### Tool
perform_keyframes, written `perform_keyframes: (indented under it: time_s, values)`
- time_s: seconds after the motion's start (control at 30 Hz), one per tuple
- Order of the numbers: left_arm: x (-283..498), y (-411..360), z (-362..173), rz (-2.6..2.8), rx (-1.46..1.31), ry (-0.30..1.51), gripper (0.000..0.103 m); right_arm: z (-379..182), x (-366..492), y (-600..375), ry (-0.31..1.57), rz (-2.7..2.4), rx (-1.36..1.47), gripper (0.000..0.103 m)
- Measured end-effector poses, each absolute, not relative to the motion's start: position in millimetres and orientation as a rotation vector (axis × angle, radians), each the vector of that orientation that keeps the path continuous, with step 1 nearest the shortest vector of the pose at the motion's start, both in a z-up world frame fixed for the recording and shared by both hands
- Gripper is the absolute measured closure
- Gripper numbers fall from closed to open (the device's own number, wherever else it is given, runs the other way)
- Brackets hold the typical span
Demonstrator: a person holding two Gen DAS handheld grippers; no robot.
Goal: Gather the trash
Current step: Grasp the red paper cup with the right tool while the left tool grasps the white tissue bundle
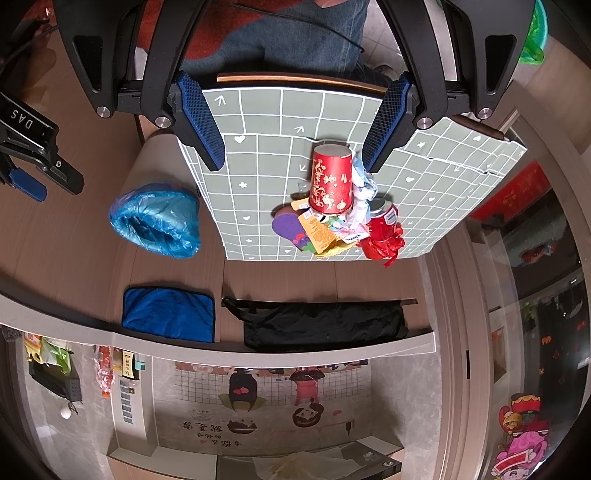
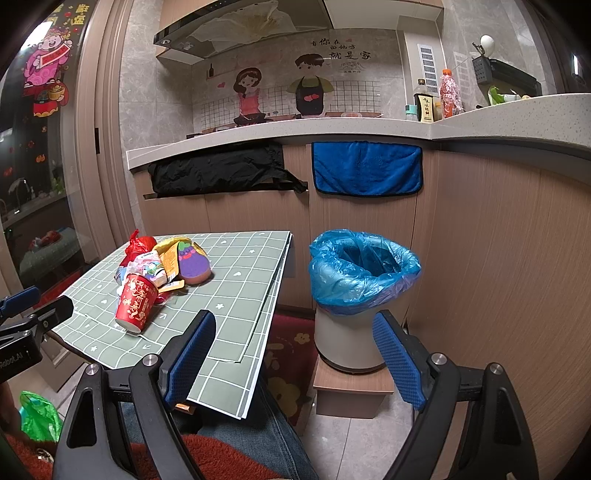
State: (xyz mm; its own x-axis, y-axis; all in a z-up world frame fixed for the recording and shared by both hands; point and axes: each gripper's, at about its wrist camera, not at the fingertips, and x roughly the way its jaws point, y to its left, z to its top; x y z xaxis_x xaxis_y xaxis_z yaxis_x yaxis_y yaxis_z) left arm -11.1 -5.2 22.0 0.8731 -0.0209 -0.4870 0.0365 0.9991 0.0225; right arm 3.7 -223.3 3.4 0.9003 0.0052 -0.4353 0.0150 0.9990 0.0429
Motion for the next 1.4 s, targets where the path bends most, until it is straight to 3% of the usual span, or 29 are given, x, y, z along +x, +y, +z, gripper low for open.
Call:
perform_keyframes:
  time_s: [0.43, 0.77, 1.0, 1.13, 1.4]
  values:
    - [17, 18, 12, -0.025, -0.008, 0.520, 0.026, 13, 26, -228, 0.449, 0.003, 0.061, 0.018]
    - [58, 105, 8, 0.097, -0.124, 0.442, 0.026, 12, 86, -177, 0.465, 0.161, 0.017, 0.018]
    - [89, 169, -18, 0.124, -0.265, 0.435, 0.026, -12, 137, -96, 0.532, 0.350, -0.024, 0.018]
    - [103, 185, -28, 0.228, -0.179, 0.433, 0.026, -38, 164, -43, 0.616, 0.466, -0.063, 0.018]
    - [125, 208, -57, 0.186, -0.262, 0.518, 0.026, -72, 213, -1, 0.726, 0.497, -0.046, 0.019]
